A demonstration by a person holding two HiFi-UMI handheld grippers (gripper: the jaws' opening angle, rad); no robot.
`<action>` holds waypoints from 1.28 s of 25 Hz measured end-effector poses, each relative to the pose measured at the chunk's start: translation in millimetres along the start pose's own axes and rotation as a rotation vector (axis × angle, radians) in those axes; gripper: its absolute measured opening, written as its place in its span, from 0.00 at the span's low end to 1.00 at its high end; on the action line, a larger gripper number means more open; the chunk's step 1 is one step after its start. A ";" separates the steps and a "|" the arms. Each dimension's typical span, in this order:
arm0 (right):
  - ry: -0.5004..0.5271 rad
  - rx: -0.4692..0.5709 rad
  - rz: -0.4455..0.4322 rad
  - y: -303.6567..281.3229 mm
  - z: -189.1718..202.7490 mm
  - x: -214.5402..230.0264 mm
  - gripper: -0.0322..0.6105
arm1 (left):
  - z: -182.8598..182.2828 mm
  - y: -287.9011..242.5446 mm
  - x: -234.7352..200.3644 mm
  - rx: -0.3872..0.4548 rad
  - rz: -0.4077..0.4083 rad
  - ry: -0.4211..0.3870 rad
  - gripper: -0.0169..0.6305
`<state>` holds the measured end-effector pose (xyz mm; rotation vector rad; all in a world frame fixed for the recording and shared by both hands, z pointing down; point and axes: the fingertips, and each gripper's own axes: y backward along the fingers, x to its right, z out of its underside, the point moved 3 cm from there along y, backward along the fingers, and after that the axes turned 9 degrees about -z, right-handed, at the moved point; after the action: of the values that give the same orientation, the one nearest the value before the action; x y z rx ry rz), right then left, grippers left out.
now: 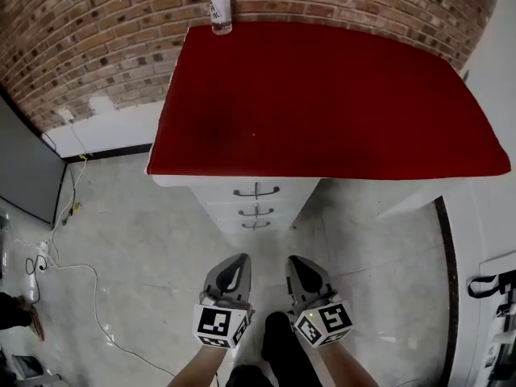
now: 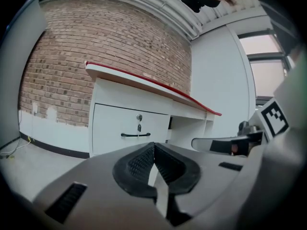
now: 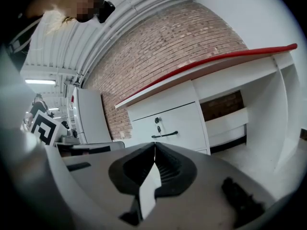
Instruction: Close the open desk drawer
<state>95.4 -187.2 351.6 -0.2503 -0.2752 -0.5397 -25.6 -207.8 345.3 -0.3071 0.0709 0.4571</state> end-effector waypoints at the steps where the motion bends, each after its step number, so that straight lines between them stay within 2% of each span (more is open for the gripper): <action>1: -0.004 -0.005 0.002 1.4 -8.3 -3.4 0.07 | -8.1 3.6 -0.4 -0.005 -0.004 0.006 0.04; 10: -0.004 -0.005 0.007 10.6 -88.6 -34.2 0.07 | -86.1 36.3 6.0 0.002 -0.006 -0.061 0.04; 19: -0.019 -0.045 -0.042 11.6 -140.0 -65.1 0.07 | -140.0 60.3 9.3 -0.008 -0.042 -0.043 0.04; 24: -0.022 -0.049 -0.020 14.8 -173.3 -75.1 0.07 | -174.5 72.1 11.6 0.009 -0.087 -0.056 0.04; 29: 0.019 -0.073 0.026 17.6 -201.7 -76.5 0.07 | -200.2 82.3 20.3 0.007 -0.102 -0.006 0.04; 32: 0.021 -0.074 0.007 21.6 -218.8 -81.6 0.07 | -211.8 89.6 28.5 -0.002 -0.103 0.008 0.04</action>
<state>81.5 -197.6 117.7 -0.3166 -0.2342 -0.5460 -39.7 -184.4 115.1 -0.3128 0.0621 0.3537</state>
